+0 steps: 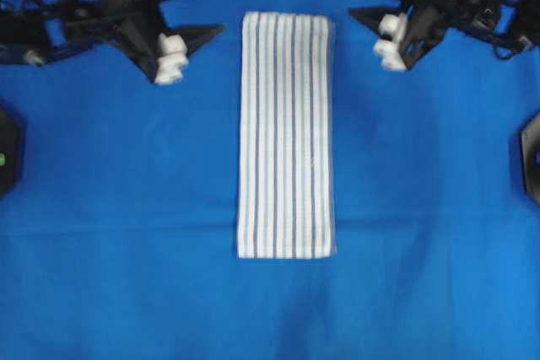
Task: Fold a vertical towel.
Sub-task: 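Move both grippers toward the top corners of the striped towel, then grasp the towel's top left and right corners with both grippers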
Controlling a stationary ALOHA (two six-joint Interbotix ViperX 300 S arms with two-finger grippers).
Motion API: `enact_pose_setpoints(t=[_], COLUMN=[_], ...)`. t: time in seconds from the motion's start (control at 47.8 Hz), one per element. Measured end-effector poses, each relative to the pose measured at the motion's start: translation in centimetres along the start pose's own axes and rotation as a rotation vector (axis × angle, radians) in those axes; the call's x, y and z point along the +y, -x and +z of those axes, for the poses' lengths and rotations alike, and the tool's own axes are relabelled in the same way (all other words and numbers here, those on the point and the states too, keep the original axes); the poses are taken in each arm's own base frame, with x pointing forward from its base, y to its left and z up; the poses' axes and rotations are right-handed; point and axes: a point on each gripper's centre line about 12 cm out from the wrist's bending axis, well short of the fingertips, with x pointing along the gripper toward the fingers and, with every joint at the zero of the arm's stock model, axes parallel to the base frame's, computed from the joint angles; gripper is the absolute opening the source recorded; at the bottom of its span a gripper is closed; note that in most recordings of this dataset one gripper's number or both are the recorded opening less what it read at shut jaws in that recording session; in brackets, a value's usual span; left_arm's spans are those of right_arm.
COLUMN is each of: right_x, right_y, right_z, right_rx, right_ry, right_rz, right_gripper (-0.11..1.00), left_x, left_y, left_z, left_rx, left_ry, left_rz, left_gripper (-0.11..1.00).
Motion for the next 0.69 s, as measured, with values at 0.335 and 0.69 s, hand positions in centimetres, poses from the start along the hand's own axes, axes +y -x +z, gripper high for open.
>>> enact_pose_setpoints(t=[0.335,0.69], right_x=[-1.5,-1.8], right_y=[-6.1,-8.2], right_z=[-3.8,-5.6], right_rx=[0.16,0.195], right_ry=[0.001,-0.005], right_rz=[-0.027,-0.032], right_gripper=[0.58,0.57], left_x=[2.6,4.2], left_y=[-7.6,-10.2], left_z=[-5.5,-8.6], left_rx=[0.144,0.209], left_ry=[0.022,0.037], left_rz=[0.061,0.093], left_gripper=[0.81,0.79])
